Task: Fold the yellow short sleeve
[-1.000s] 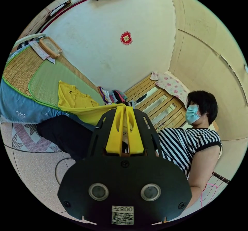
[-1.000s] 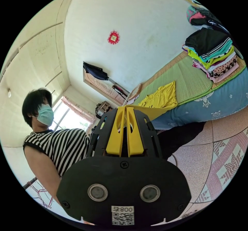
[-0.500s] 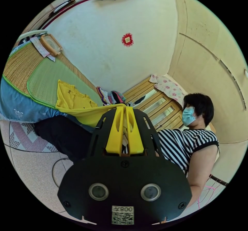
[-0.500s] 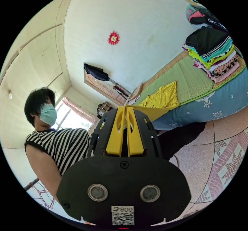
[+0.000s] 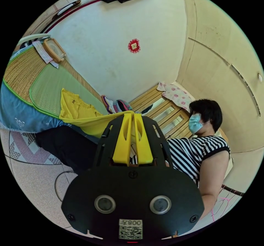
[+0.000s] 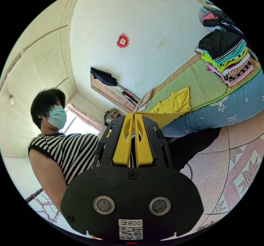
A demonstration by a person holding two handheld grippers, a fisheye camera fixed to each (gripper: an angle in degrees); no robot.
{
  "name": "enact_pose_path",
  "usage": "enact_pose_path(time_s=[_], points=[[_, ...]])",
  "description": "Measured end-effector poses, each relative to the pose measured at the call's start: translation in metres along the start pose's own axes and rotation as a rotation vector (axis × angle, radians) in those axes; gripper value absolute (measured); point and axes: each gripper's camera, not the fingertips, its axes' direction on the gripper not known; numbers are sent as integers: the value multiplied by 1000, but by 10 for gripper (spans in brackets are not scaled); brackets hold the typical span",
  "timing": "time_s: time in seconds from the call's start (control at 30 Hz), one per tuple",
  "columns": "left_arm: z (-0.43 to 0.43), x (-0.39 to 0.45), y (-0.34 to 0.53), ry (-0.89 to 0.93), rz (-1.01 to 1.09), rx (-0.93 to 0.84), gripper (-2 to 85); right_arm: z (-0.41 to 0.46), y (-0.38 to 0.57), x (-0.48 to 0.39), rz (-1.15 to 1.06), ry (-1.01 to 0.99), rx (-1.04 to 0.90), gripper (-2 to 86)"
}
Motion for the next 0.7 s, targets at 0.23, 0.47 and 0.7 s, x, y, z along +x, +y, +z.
enact_pose_path(time_s=[0.23,0.47,0.7], points=[[23,-18,-8,8,-44,-11,10,16,-5,11,40,-12,-10,5],[43,-32,-23,18,-72,12,10,26,-22,17,57,-4,-20,6],[70,-42,-51,12,-81,1,9,42,-44,24,69,-12,-22,6]])
